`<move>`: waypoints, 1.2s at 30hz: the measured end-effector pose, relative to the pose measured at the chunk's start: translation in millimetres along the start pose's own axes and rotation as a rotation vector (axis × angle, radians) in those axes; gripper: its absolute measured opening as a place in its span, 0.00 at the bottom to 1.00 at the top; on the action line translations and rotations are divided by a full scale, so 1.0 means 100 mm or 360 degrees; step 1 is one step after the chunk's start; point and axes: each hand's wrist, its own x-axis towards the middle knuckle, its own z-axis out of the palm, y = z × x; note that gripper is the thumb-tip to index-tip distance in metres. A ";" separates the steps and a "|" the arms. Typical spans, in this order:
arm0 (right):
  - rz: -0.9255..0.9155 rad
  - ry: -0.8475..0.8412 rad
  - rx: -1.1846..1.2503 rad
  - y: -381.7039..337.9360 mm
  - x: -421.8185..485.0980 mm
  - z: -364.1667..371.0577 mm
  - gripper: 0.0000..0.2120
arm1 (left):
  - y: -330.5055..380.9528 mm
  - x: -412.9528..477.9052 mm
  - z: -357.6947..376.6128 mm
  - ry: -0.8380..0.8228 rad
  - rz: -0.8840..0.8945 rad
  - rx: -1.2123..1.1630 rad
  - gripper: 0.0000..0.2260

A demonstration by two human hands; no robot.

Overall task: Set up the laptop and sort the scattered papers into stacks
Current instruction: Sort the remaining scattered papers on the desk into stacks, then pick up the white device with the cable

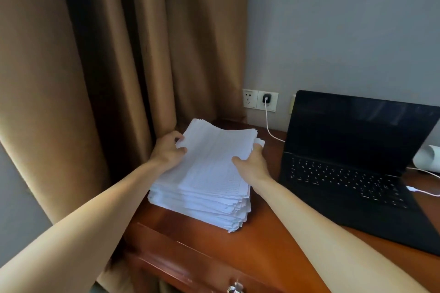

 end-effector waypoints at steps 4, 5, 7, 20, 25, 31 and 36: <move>-0.0088 0.0105 -0.0636 0.01 -0.07 0.03 0.33 | -0.15 0.02 0.08 -0.0063 0.0024 0.0106 0.14; -0.0111 0.0120 -0.0730 0.02 -0.08 0.03 0.27 | -0.16 0.01 0.06 -0.0126 -0.0004 0.0078 0.15; -0.0205 0.0164 -0.0803 0.04 -0.09 0.03 0.17 | -0.16 -0.01 0.03 -0.0300 -0.0081 -0.0030 0.17; -0.0313 -0.0062 -0.0962 -0.13 -0.22 -0.25 0.16 | 0.03 -0.16 -0.02 -0.0265 0.0250 0.0820 0.22; -0.0435 -0.0040 -0.0949 -0.03 -0.53 -0.68 0.14 | 0.17 -0.43 -0.03 -0.0250 0.0537 0.0799 0.22; -0.0492 -0.0059 -0.1109 0.18 -1.04 -1.36 0.16 | 0.65 -1.02 0.24 -0.0391 0.0723 0.0831 0.21; -0.0481 0.0031 -0.1271 0.32 -1.47 -2.05 0.17 | 1.13 -1.50 0.65 -0.0452 0.0886 0.0851 0.21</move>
